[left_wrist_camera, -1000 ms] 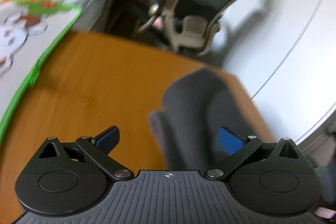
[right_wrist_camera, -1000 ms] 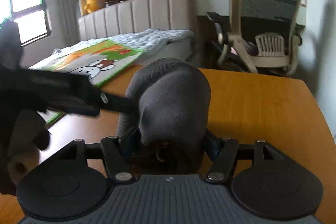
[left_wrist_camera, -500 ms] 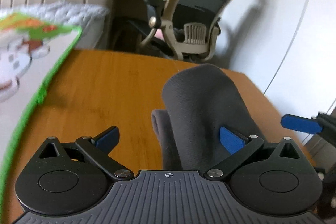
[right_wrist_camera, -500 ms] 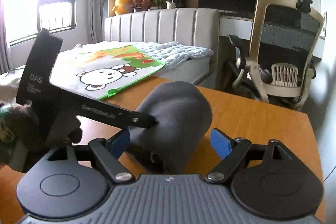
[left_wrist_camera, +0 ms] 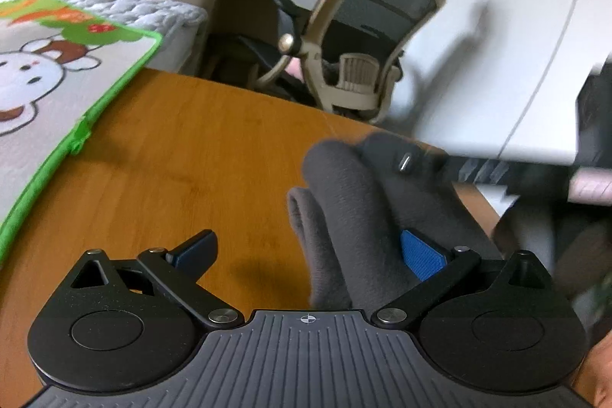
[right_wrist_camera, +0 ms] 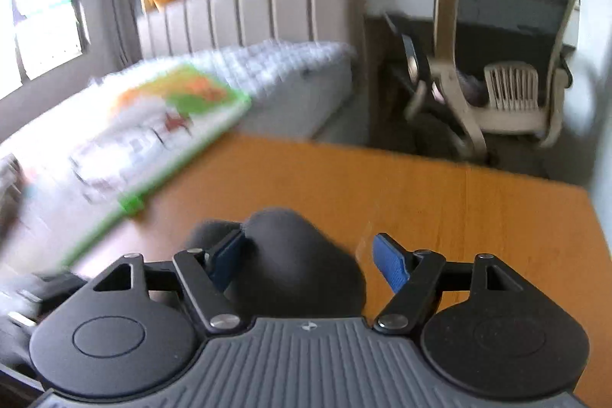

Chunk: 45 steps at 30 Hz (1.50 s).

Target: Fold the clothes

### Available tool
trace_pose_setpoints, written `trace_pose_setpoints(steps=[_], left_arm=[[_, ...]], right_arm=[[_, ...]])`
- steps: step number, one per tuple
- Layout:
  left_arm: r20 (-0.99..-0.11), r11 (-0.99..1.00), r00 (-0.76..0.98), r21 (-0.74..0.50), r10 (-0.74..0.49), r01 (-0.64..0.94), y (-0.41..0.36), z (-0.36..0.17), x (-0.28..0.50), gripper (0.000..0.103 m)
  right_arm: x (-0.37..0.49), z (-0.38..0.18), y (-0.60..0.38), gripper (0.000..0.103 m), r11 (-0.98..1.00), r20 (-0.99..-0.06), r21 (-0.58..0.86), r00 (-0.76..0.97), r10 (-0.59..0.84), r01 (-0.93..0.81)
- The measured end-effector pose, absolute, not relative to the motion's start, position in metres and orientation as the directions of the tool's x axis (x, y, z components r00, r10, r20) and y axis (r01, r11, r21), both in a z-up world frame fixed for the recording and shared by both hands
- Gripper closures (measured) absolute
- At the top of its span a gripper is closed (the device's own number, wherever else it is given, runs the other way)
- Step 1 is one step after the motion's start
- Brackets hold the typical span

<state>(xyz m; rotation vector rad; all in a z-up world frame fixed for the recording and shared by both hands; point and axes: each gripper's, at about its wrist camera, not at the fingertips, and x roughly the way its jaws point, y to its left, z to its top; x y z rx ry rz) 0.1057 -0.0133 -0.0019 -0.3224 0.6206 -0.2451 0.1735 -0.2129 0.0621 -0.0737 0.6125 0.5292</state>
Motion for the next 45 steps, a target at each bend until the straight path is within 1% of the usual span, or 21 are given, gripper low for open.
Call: trace_pose_setpoints(steps=[2,5,8,9,13,15,19,22,25,27,30,33,36,39,43,45], left_arm=[[-0.528,0.915,0.781,-0.38,-0.333,0.133,-0.012,-0.003,0.107,0.0],[-0.523,0.92,0.787,-0.368,-0.326,0.136,-0.014,-0.002,0.105,0.0],[-0.522,0.922,0.791,-0.365,-0.32,0.132,-0.014,-0.002,0.104,0.0],[-0.523,0.922,0.79,-0.363,-0.319,0.131,-0.015,-0.002,0.104,0.0],[-0.535,0.931,0.789,-0.343,-0.302,0.125,-0.02,-0.002,0.104,0.0],[-0.539,0.936,0.792,-0.332,-0.287,0.114,-0.023,-0.001,0.103,0.0],[-0.545,0.938,0.792,-0.334,-0.275,0.095,-0.023,-0.002,0.103,0.0],[-0.547,0.937,0.792,-0.339,-0.27,0.085,-0.023,-0.002,0.104,0.0],[-0.548,0.939,0.796,-0.336,-0.258,0.073,-0.024,-0.002,0.105,0.0],[-0.545,0.938,0.798,-0.339,-0.257,0.071,-0.024,-0.002,0.104,0.0],[-0.534,0.932,0.801,-0.354,-0.269,0.077,-0.021,-0.002,0.103,0.0],[-0.494,0.932,0.828,-0.353,-0.265,0.087,-0.019,0.001,0.092,0.0],[-0.468,0.933,0.844,-0.347,-0.261,0.096,-0.02,0.003,0.079,0.0],[-0.463,0.934,0.85,-0.347,-0.251,0.087,-0.021,0.004,0.064,0.0],[-0.473,0.953,0.857,-0.294,-0.206,0.066,-0.027,0.006,0.035,0.0],[-0.477,0.962,0.86,-0.266,-0.181,0.055,-0.031,0.007,0.019,0.0]], right_arm=[[0.167,0.062,-0.213,0.023,0.875,-0.551,0.057,0.715,0.43,-0.482],[0.148,0.071,-0.218,0.023,0.885,-0.523,0.001,0.754,0.398,-0.467],[0.121,0.081,-0.234,0.023,0.872,-0.46,0.02,0.77,0.442,-0.488],[0.113,0.082,-0.24,0.021,0.87,-0.444,0.031,0.773,0.453,-0.491],[0.095,0.065,-0.251,0.014,0.888,-0.45,0.028,0.788,0.421,-0.459],[0.101,0.061,-0.255,0.008,0.891,-0.452,0.056,0.785,0.424,-0.45],[0.116,0.061,-0.254,0.004,0.883,-0.466,0.061,0.769,0.437,-0.465],[0.122,0.059,-0.251,0.004,0.883,-0.461,0.051,0.773,0.435,-0.467],[0.123,0.057,-0.247,0.001,0.886,-0.445,0.018,0.79,0.422,-0.463],[0.125,0.057,-0.246,0.001,0.887,-0.446,0.021,0.79,0.421,-0.461],[0.122,0.058,-0.252,0.001,0.892,-0.446,0.074,0.784,0.43,-0.447],[0.108,0.061,-0.264,0.0,0.893,-0.432,0.129,0.786,0.442,-0.431],[0.087,0.06,-0.275,0.0,0.901,-0.416,0.135,0.802,0.429,-0.412],[0.066,0.057,-0.286,0.0,0.916,-0.404,0.145,0.823,0.399,-0.373],[0.026,0.046,-0.296,0.0,0.923,-0.384,0.184,0.84,0.384,-0.338],[0.007,0.044,-0.292,0.0,0.925,-0.39,0.144,0.839,0.379,-0.351]])
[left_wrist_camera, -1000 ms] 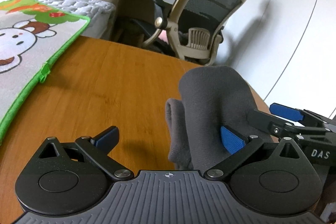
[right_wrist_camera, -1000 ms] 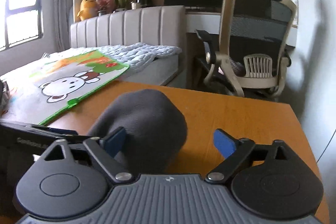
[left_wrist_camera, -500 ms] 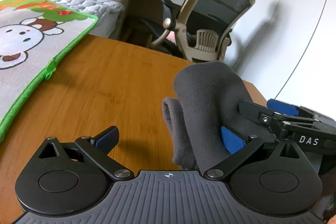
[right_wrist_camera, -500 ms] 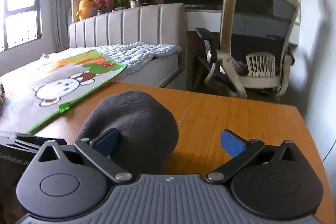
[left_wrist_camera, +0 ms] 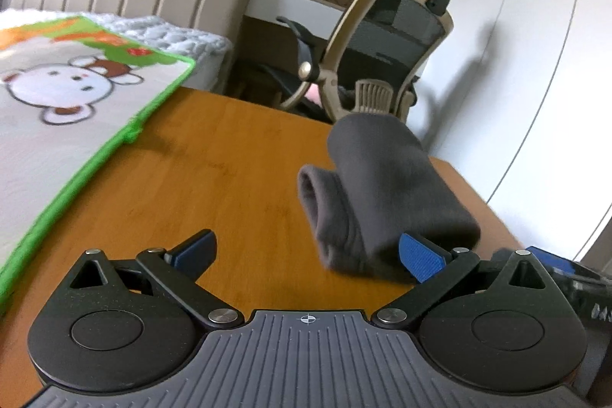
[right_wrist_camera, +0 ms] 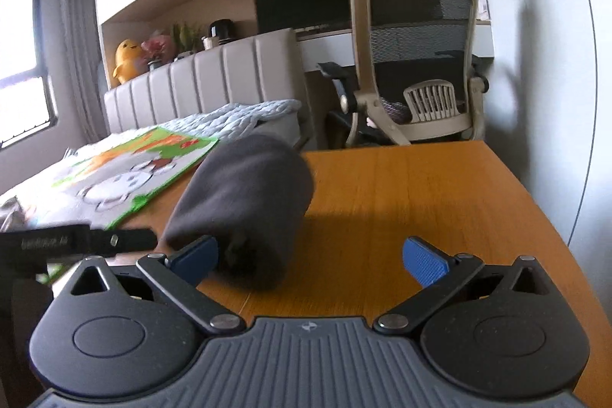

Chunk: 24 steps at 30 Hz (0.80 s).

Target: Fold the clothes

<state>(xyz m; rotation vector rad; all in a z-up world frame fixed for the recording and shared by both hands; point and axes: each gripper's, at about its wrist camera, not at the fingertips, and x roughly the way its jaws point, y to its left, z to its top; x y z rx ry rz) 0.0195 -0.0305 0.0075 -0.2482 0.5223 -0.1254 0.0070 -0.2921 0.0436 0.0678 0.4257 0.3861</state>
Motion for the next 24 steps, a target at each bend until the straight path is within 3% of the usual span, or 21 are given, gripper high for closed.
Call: trace_pose_setpoints(steps=[6,12,17,24], left_arm=[[-0.567,0.996,0.823,-0.089,-0.032,-0.023,-0.056,0.008,-0.011,0.0],[-0.62,0.997,0.784,-0.074,-0.023,-0.029,-0.069,0.005,-0.035,0.0],[-0.584,0.999,0.812,-0.034,0.003,-0.028,-0.074,0.006,-0.05,0.0],[-0.606,1.0,0.795,-0.015,-0.001,-0.009,-0.08,0.003,-0.053,0.0]], right_arm=[[-0.026,0.04,-0.275,0.0,0.944,-0.48,0.019,0.825,0.298,-0.33],[-0.048,0.039,-0.278,0.0,0.936,-0.503,0.065,0.799,0.329,-0.345],[-0.056,0.039,-0.288,0.0,0.942,-0.476,0.113,0.815,0.33,-0.315],[-0.058,0.037,-0.285,0.0,0.947,-0.511,0.098,0.801,0.31,-0.304]])
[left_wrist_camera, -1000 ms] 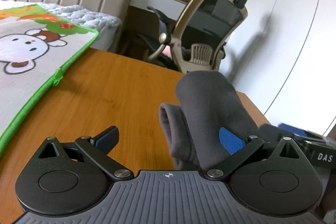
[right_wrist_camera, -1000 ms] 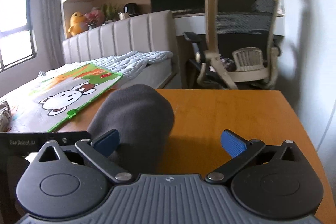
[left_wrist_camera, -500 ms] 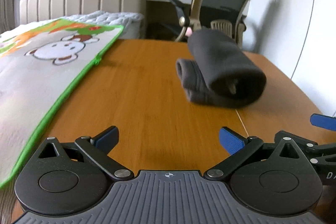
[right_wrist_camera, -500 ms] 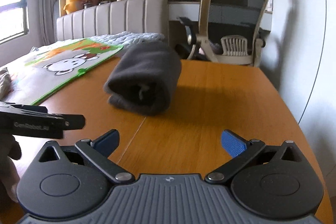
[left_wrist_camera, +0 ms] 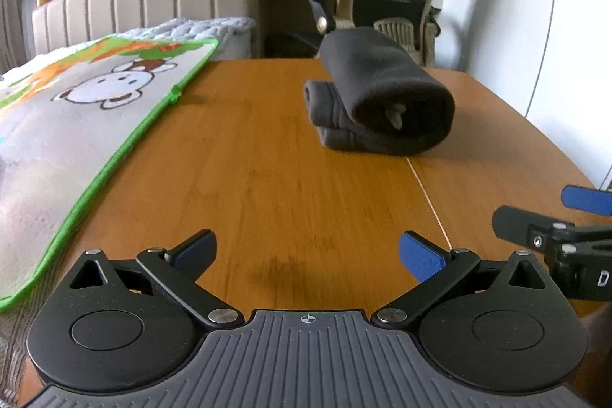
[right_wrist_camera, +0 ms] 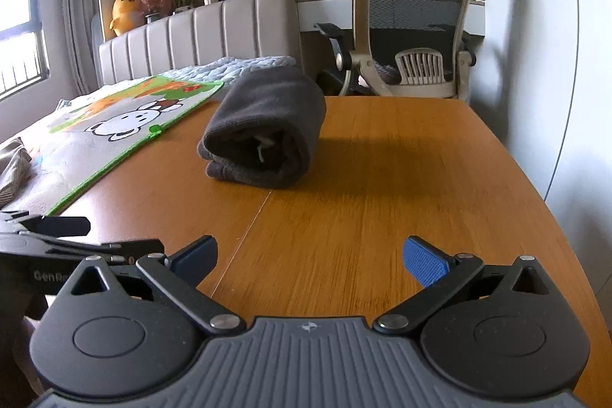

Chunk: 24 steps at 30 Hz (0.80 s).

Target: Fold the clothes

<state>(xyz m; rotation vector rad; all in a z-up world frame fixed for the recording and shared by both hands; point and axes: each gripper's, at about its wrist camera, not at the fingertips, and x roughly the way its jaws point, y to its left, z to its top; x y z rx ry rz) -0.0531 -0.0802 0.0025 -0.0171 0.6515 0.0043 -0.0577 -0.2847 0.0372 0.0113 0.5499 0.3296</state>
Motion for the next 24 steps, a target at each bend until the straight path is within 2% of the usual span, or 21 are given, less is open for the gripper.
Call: trace_pose_setpoints(steps=[24], left_arm=[[-0.625,0.999,0.78,-0.041,-0.019,-0.009,-0.0751,-0.0008,-0.0483,0.0]], right_arm=[[-0.0527,0.0338,-0.2848,0.0,0.948,-0.549,0.107,0.777,0.307,-0.3]])
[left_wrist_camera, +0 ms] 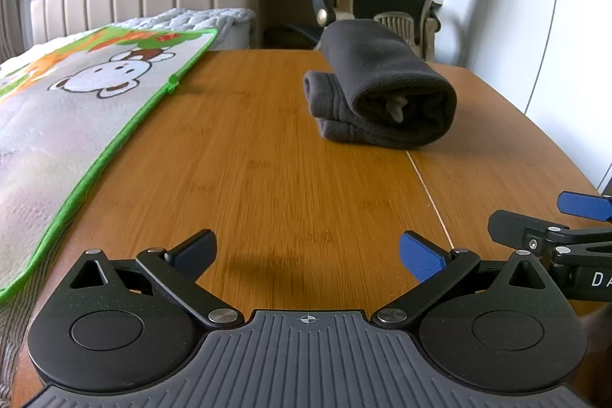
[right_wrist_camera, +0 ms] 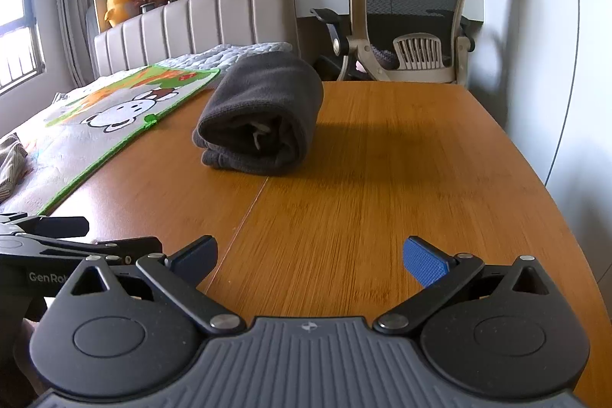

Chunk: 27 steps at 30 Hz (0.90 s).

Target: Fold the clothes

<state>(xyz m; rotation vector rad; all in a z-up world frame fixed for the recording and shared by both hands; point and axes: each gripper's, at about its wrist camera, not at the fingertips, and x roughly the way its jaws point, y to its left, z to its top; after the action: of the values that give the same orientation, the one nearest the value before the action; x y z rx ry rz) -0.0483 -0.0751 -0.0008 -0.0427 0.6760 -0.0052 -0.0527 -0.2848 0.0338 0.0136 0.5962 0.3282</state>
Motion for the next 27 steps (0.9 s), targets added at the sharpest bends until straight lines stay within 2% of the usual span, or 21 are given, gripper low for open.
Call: trace_pose_setpoints(steps=[27], left_arm=[[-0.631,0.999,0.776,-0.037,-0.01,-0.017,-0.0744,-0.0013,-0.0469,0.0]], right_arm=[[-0.0492,0.0316,-0.2852,0.0,0.946,-0.568,0.125,0.761,0.315,-0.299]])
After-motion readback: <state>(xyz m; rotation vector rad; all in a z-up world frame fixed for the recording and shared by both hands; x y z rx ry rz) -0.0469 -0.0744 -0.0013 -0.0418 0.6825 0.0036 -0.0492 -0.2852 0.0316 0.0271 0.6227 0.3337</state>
